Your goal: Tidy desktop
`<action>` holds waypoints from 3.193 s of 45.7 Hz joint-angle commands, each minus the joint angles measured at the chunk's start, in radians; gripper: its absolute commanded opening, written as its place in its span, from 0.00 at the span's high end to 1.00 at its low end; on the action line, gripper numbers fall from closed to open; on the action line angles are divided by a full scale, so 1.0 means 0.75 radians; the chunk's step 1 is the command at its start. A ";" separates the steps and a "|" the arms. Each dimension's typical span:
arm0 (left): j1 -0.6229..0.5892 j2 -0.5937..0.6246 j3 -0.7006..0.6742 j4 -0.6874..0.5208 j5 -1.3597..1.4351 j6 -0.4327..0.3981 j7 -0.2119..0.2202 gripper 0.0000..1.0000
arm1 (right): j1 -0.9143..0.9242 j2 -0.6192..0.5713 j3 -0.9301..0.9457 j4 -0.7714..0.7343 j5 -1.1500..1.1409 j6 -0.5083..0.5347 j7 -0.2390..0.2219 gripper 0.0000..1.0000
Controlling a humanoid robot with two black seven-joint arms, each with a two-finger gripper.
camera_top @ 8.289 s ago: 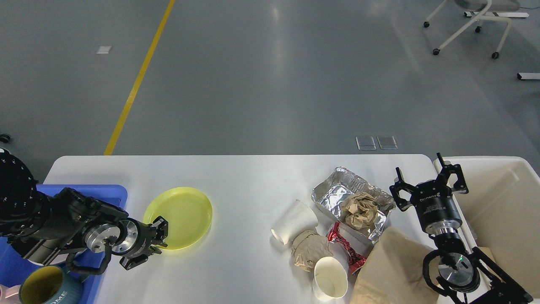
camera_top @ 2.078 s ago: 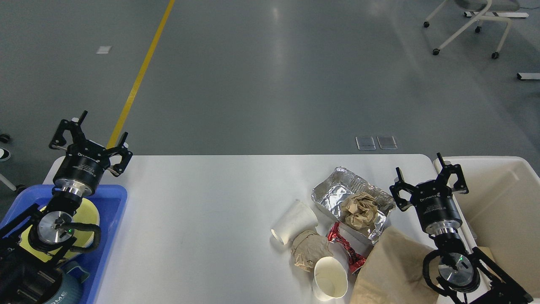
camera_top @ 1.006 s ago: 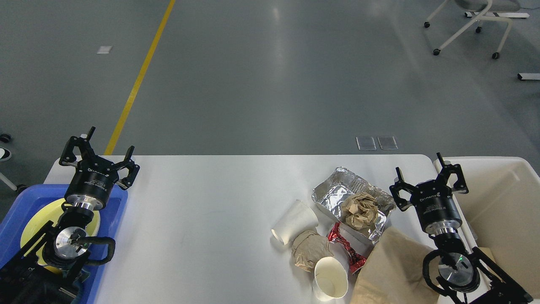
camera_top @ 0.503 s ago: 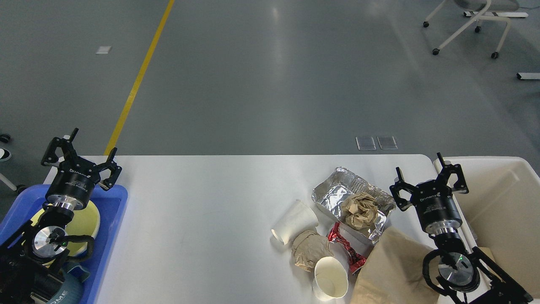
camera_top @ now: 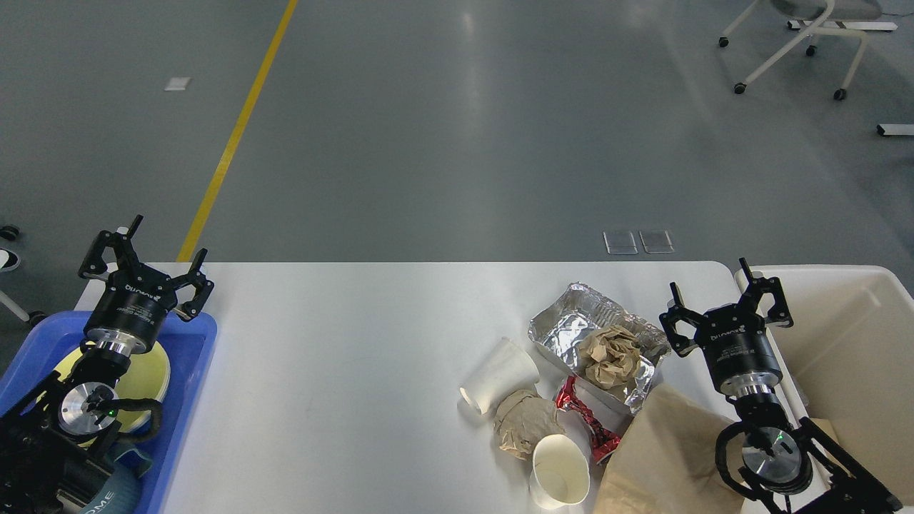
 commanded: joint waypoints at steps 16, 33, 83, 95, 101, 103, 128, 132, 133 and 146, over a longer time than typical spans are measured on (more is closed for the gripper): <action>0.004 -0.003 -0.001 -0.001 0.000 -0.014 -0.005 0.04 | 0.000 0.000 0.001 0.002 0.002 0.000 0.000 0.00; 0.004 -0.005 0.002 -0.001 0.000 -0.014 -0.005 0.04 | -0.002 0.000 0.001 0.002 0.002 0.000 0.000 0.00; 0.004 -0.005 0.002 -0.001 0.000 -0.014 -0.005 0.04 | 0.045 -0.002 0.112 0.020 0.004 0.012 0.000 0.00; 0.000 -0.005 0.002 -0.001 0.000 -0.014 -0.003 0.04 | 0.104 -0.002 0.095 -0.023 0.006 0.000 -0.030 0.00; 0.000 -0.005 0.002 -0.001 0.000 -0.014 -0.005 0.04 | 0.104 -0.006 0.044 -0.033 0.004 -0.002 -0.149 0.00; 0.004 -0.005 0.002 -0.001 0.000 -0.014 -0.005 0.04 | 0.104 -0.004 0.040 -0.047 0.006 -0.006 -0.192 0.00; 0.000 -0.005 0.002 -0.001 0.000 -0.014 -0.003 0.04 | 0.116 -0.016 0.048 -0.107 0.008 0.016 -0.202 0.00; 0.000 -0.005 0.002 -0.001 0.000 -0.014 -0.005 0.04 | 0.119 -0.018 0.052 -0.107 0.008 0.014 -0.200 0.00; 0.000 -0.005 0.002 -0.001 0.000 -0.014 -0.003 0.04 | 0.119 -0.018 0.054 -0.105 0.008 0.014 -0.200 0.00; 0.000 -0.005 0.002 -0.001 0.000 -0.014 -0.003 0.04 | 0.127 -0.041 0.085 -0.090 0.010 0.067 -0.180 0.00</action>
